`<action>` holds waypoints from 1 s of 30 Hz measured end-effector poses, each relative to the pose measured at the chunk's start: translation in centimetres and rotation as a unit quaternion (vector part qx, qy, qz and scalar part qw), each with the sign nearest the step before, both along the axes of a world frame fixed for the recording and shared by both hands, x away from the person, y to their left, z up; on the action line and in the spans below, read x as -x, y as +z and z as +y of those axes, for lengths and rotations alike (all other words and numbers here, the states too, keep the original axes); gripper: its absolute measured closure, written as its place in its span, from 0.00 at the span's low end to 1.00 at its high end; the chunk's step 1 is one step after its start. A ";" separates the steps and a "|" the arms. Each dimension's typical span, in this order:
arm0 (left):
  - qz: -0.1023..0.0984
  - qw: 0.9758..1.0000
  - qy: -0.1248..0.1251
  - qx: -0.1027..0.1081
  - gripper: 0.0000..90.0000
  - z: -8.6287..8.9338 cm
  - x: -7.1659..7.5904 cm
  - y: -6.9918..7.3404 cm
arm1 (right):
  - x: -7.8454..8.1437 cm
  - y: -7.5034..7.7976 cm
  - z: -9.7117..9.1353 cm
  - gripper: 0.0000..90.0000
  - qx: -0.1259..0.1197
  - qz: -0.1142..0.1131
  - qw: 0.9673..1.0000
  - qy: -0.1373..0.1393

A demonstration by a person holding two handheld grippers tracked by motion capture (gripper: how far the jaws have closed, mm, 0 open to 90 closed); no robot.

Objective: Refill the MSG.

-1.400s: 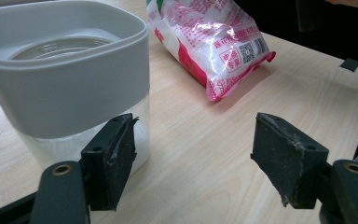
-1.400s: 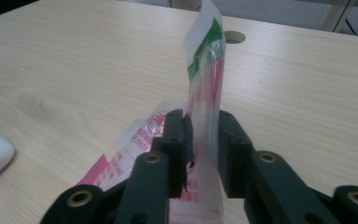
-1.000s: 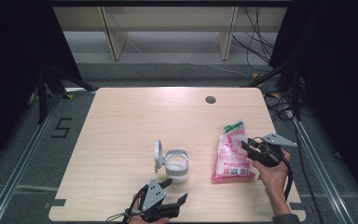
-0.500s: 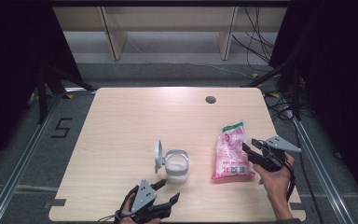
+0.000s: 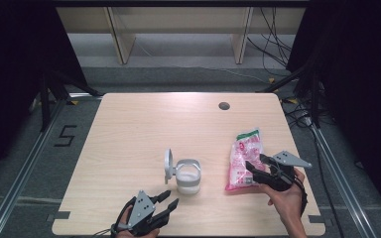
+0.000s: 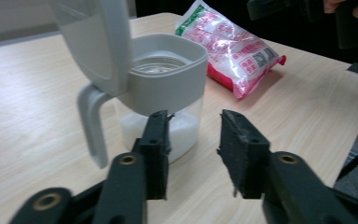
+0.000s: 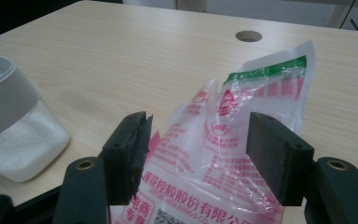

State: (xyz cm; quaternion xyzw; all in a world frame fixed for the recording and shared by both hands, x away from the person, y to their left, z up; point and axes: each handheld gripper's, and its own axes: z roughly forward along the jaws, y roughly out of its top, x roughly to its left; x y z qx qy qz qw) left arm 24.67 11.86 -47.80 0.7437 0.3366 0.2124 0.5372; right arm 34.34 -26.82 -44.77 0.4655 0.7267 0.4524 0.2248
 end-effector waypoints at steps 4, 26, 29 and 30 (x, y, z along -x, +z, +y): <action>-0.016 1.000 0.020 -0.009 0.80 0.8 -0.2 0.1 | 0.4 -0.3 0.5 0.44 -0.002 0.003 1.000 0.009; -0.048 0.996 0.050 -0.050 0.99 2.6 -3.0 1.5 | 1.7 -1.1 1.5 0.45 0.022 -0.015 0.999 0.040; -0.052 0.997 0.045 -0.046 0.99 2.9 -3.4 1.8 | 1.8 -1.2 1.6 0.45 0.022 -0.014 0.999 0.044; -0.046 0.997 0.047 -0.041 0.99 2.9 -3.4 1.8 | 1.9 -1.2 1.7 0.45 0.020 -0.015 0.999 0.042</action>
